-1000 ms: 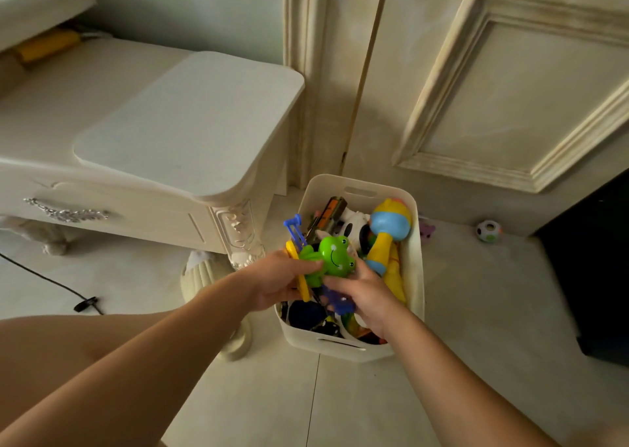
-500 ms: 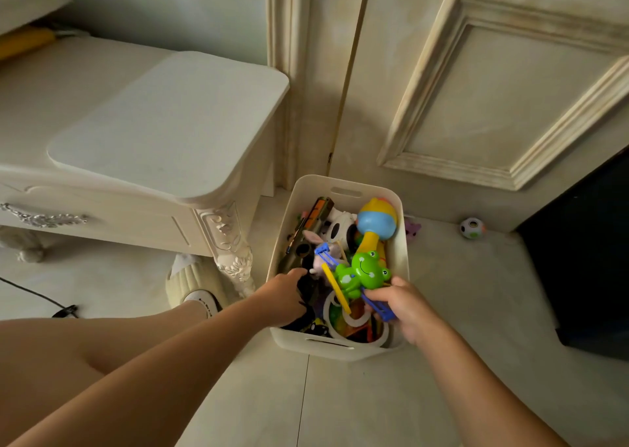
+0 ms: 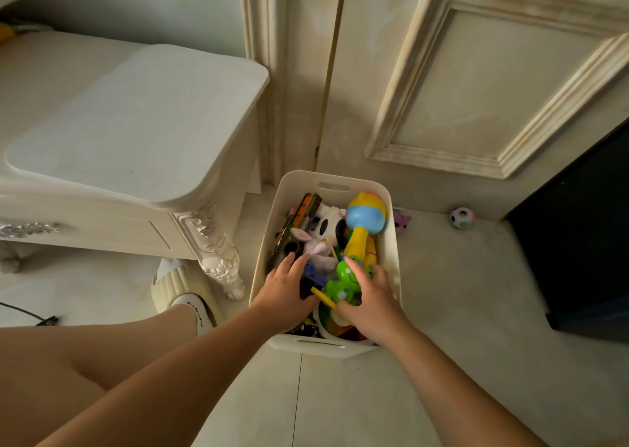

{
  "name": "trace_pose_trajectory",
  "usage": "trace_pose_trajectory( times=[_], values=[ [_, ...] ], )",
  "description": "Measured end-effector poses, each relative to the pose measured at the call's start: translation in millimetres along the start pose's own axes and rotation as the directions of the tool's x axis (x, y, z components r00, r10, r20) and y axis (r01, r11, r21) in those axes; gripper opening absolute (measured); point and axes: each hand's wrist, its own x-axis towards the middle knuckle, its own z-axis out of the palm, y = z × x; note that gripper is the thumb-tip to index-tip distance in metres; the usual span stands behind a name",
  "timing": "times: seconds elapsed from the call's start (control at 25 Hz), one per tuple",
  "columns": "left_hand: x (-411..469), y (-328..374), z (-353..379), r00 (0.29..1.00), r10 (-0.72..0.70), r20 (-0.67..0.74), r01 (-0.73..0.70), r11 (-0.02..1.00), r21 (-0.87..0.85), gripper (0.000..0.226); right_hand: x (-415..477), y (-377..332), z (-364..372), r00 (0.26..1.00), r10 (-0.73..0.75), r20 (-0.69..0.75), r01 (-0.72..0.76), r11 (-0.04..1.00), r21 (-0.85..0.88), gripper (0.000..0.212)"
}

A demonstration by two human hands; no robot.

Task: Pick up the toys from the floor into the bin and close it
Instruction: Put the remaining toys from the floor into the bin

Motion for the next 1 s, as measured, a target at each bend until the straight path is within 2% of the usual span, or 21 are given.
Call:
trace_pose_trajectory(
  times=[0.08,0.2,0.28,0.52,0.64,0.76,0.84,0.92,1.0],
  values=[
    [1.7,-3.3,-0.4,1.000,0.021,-0.015,-0.020,0.999,0.032,0.070,-0.7,3.4,4.3,1.000,-0.013,-0.022,0.012,0.999,-0.032,0.074],
    [6.0,-2.5,-8.6,0.976,0.132,-0.171,-0.126,0.991,0.043,0.046,3.7,7.0,-5.4,0.999,0.014,0.033,-0.017,0.997,0.082,0.070],
    [10.1,-5.2,-11.5,0.974,0.139,-0.178,-0.131,0.990,0.058,0.035,5.3,8.6,-9.1,0.998,0.017,0.062,-0.022,0.996,0.089,0.063],
    [1.2,-12.5,2.6,0.994,0.103,0.044,-0.111,0.949,0.294,0.048,2.8,14.6,20.2,0.997,0.052,0.058,-0.046,0.994,-0.102,0.060],
    [4.3,-11.2,5.2,0.997,0.024,0.071,-0.050,0.918,0.392,0.051,5.1,16.1,30.3,0.991,0.101,0.084,-0.087,0.984,-0.155,0.058],
    [8.7,-10.1,6.8,0.994,-0.079,0.080,0.039,0.910,0.412,0.057,5.0,6.7,31.9,0.995,0.088,0.055,-0.075,0.977,-0.202,0.059],
    [8.9,-7.9,1.3,0.990,-0.100,0.101,0.055,0.926,0.374,0.061,-2.2,5.3,27.7,1.000,0.022,0.012,-0.020,0.982,-0.189,0.060],
    [6.1,1.4,-10.1,0.991,-0.094,0.092,0.061,0.949,0.310,0.062,-13.0,11.4,15.5,0.998,-0.045,-0.054,0.040,0.995,-0.088,0.058],
    [-0.6,17.7,-22.2,0.997,-0.050,0.052,0.035,0.967,0.254,0.059,-26.2,17.0,-4.4,0.992,-0.036,-0.120,0.040,0.999,0.032,0.053]
  ],
)
